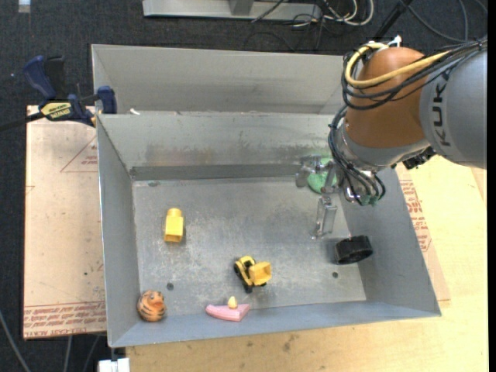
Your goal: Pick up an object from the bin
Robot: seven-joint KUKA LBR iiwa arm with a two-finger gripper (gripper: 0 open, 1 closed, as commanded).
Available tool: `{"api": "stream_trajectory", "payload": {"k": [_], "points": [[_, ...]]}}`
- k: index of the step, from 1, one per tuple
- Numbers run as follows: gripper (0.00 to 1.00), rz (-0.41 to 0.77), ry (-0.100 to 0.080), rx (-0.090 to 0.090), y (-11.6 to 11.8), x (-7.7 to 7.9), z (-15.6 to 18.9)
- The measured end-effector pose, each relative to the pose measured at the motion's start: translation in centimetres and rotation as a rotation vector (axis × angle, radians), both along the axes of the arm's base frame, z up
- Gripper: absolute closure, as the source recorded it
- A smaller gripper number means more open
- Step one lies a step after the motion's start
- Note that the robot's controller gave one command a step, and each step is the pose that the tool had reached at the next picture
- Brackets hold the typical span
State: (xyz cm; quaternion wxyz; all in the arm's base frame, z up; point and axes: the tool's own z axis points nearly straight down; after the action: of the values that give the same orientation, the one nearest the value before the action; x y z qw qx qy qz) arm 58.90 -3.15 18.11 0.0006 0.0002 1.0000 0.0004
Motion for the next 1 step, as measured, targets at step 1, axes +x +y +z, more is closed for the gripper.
{"api": "stream_trajectory", "payload": {"k": [1], "points": [[0.0, 0.095, -0.004, -0.001, -6.05, -1.98, -6.3]]}}
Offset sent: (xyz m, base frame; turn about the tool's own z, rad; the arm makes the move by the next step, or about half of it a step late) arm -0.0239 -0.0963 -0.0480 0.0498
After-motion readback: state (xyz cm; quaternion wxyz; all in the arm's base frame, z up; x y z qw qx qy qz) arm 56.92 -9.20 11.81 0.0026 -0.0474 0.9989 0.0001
